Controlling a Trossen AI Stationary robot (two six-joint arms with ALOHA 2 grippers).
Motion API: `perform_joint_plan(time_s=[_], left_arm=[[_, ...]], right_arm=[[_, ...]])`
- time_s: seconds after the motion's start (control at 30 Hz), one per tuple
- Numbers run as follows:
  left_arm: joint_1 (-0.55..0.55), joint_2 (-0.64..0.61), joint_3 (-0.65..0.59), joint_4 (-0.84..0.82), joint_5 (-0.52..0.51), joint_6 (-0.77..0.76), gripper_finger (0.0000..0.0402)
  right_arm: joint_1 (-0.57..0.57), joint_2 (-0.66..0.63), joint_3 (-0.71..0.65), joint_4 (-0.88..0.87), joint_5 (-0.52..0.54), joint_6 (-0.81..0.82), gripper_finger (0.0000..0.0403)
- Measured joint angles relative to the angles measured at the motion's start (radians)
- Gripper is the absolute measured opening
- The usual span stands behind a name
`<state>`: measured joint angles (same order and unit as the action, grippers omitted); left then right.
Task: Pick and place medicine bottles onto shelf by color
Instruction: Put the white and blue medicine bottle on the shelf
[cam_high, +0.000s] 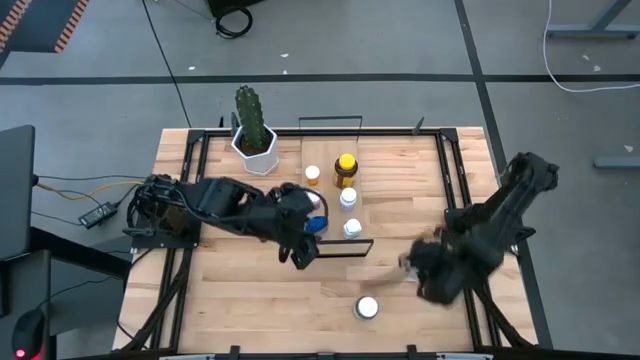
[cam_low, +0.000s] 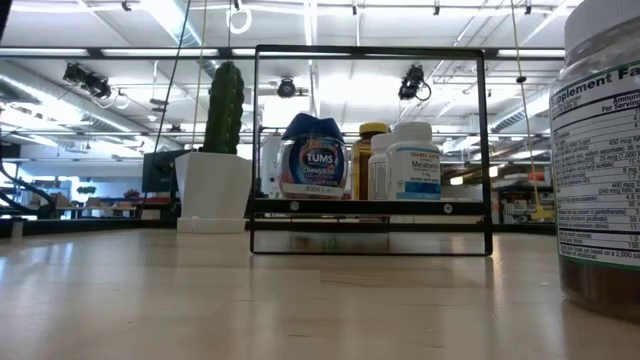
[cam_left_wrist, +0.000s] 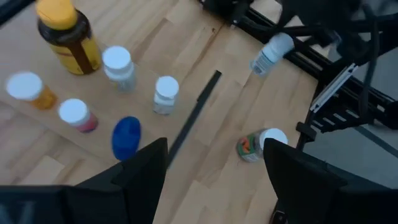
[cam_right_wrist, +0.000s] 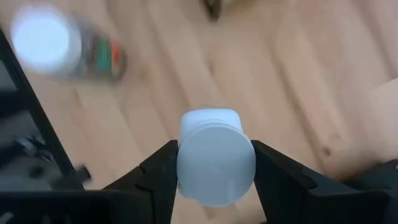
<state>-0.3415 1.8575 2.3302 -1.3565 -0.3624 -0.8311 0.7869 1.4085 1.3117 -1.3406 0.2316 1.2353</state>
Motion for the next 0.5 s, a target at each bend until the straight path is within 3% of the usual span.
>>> perform_joint_plan(time_s=[0.27, 0.5], left_arm=[[0.073, -0.048, 0.000, -0.007, 0.000, 0.097, 0.0270], [0.149, -0.085, 0.000, -0.034, 0.000, 0.193, 0.0270]], right_arm=[[-0.385, -0.184, 0.007, -0.004, 0.010, -0.298, 0.0186], [-0.717, -0.084, 0.182, -0.012, 0.047, -0.674, 0.0186]])
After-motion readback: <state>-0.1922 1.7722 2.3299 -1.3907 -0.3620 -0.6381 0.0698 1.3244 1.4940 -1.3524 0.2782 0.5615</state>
